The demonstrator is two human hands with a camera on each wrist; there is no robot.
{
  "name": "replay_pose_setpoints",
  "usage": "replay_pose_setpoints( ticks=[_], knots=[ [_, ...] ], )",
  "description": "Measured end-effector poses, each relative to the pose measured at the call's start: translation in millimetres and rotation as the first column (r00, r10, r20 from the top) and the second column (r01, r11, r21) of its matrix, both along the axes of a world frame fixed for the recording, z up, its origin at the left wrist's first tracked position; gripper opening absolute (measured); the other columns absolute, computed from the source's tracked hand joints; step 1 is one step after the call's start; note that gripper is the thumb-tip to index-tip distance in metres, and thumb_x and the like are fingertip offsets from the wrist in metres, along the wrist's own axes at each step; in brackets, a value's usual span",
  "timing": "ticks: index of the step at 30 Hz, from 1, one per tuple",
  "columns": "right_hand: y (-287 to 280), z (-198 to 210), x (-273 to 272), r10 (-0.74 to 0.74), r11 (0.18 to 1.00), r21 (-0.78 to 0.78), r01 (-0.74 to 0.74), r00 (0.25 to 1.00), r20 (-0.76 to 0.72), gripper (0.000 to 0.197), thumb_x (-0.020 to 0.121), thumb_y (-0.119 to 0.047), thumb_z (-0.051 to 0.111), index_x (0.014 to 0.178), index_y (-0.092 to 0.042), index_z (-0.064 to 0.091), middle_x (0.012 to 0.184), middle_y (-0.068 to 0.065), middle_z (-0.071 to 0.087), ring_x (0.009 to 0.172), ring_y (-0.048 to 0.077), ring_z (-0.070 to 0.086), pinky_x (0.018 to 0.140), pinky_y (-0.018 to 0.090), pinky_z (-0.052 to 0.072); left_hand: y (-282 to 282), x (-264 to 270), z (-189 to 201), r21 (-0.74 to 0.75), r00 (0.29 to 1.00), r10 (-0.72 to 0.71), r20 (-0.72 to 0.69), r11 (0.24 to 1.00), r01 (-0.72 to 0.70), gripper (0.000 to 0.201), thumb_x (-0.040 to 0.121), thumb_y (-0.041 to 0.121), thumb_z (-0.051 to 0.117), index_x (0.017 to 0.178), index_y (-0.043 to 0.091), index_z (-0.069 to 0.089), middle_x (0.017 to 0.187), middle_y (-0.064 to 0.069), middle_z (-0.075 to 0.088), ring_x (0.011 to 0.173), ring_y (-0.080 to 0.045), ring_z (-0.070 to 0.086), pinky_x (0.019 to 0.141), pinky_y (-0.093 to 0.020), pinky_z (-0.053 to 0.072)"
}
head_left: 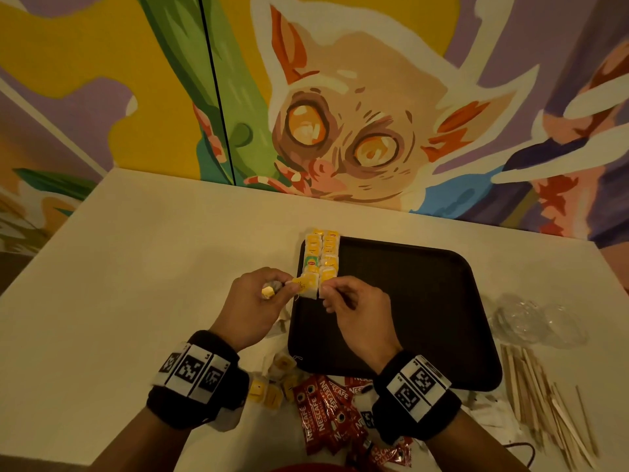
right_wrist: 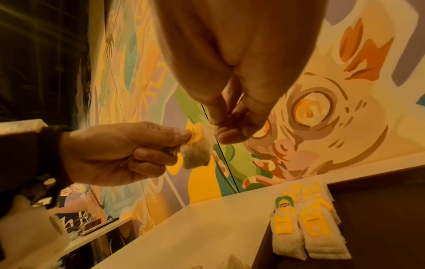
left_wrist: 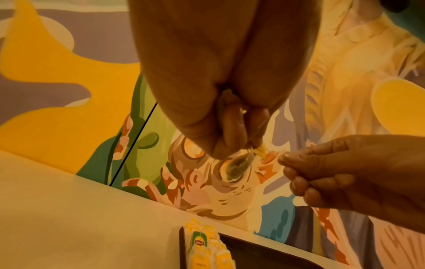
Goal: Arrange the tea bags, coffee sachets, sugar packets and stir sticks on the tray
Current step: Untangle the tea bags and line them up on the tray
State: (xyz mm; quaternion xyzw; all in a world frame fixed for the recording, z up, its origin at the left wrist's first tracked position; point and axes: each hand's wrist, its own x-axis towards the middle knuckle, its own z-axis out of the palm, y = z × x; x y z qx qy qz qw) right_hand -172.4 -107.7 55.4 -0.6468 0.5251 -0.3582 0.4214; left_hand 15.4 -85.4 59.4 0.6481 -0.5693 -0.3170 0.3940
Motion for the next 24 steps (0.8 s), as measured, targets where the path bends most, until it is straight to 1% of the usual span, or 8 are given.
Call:
replay_pose_setpoints(
  ticks=[3,6,11,16,18,20,23,24],
  knots=[
    [-0.6,5.2,-2.7,0.033,0.999,-0.003,-0.033,0.999,0.007,0.006,0.093,-0.016,0.064,0.095,-0.02,0.069,0.085,-0.005,0.069,0.073,0.006,0.066,0.069,0.017,0.055,-0.3,0.6,-0.2,-0.037,0.998,-0.02,0.053,0.999,0.022,0.008,0.088,0.025,0.068,0.088,0.019,0.073,0.088,0.01,0.069,0.082,-0.001,0.061,0.068,-0.006,0.04],
    [-3.8,11.5,-3.5,0.068,0.997,-0.027,-0.067,0.997,0.03,0.006,0.094,-0.016,0.062,0.097,-0.017,0.067,0.091,-0.006,0.067,0.075,0.002,0.063,0.067,0.017,0.052,0.3,0.5,-0.8,-0.061,0.992,-0.078,0.1,0.995,0.085,0.005,0.087,0.023,0.069,0.088,0.022,0.073,0.086,0.008,0.067,0.082,-0.003,0.06,0.069,-0.008,0.041],
    [-13.5,22.2,-3.0,0.137,0.985,-0.106,-0.134,0.99,0.02,0.008,0.094,-0.015,0.061,0.098,-0.021,0.065,0.096,-0.013,0.067,0.092,0.001,0.064,0.077,0.019,0.054,0.3,-0.1,0.7,-0.064,0.961,-0.234,0.147,0.967,0.245,0.009,0.087,0.024,0.069,0.091,0.021,0.076,0.085,0.013,0.063,0.082,-0.002,0.059,0.069,-0.009,0.04],
    [-21.7,28.7,-0.3,0.218,0.971,-0.115,-0.21,0.974,0.061,0.018,0.095,-0.013,0.061,0.093,-0.03,0.063,0.091,-0.011,0.068,0.088,0.007,0.065,0.077,0.024,0.053,4.3,-2.2,10.7,-0.123,0.918,-0.382,0.111,0.911,0.394,0.013,0.087,0.022,0.068,0.095,0.018,0.077,0.088,0.011,0.064,0.083,0.0,0.06,0.073,-0.009,0.043],
    [-24.4,27.1,0.9,0.227,0.973,-0.058,-0.222,0.967,0.119,0.017,0.095,-0.012,0.061,0.092,-0.028,0.064,0.086,-0.011,0.067,0.081,0.006,0.063,0.075,0.026,0.051,5.6,-3.8,16.0,-0.157,0.915,-0.398,0.066,0.902,0.403,0.013,0.086,0.02,0.068,0.094,0.017,0.078,0.088,0.009,0.065,0.082,-0.005,0.061,0.072,-0.013,0.045],
    [-25.5,23.2,0.8,0.234,0.972,-0.007,-0.236,0.956,0.176,0.014,0.095,-0.011,0.061,0.092,-0.023,0.066,0.084,-0.01,0.067,0.078,0.01,0.063,0.075,0.03,0.052,6.3,-4.5,20.0,-0.2,0.926,-0.375,0.033,0.906,0.374,0.012,0.086,0.02,0.069,0.094,0.017,0.078,0.087,0.007,0.065,0.08,-0.008,0.062,0.072,-0.017,0.047],
    [-24.5,13.8,-1.9,0.255,0.962,0.044,-0.268,0.947,0.197,0.017,0.094,-0.006,0.06,0.092,-0.021,0.069,0.092,-0.003,0.07,0.09,0.016,0.067,0.085,0.034,0.054,7.2,-4.8,23.3,-0.252,0.948,-0.317,0.027,0.915,0.314,0.013,0.085,0.02,0.069,0.094,0.017,0.077,0.088,0.007,0.066,0.081,-0.006,0.063,0.073,-0.015,0.047],
    [-23.3,10.6,-2.8,0.259,0.958,0.072,-0.277,0.946,0.194,0.021,0.094,-0.002,0.059,0.093,-0.021,0.069,0.095,-0.001,0.071,0.092,0.016,0.067,0.082,0.033,0.055,7.1,-4.5,23.5,-0.264,0.954,-0.298,0.025,0.919,0.294,0.013,0.084,0.019,0.069,0.094,0.015,0.077,0.089,0.007,0.067,0.082,-0.005,0.063,0.073,-0.013,0.046]
  ],
)
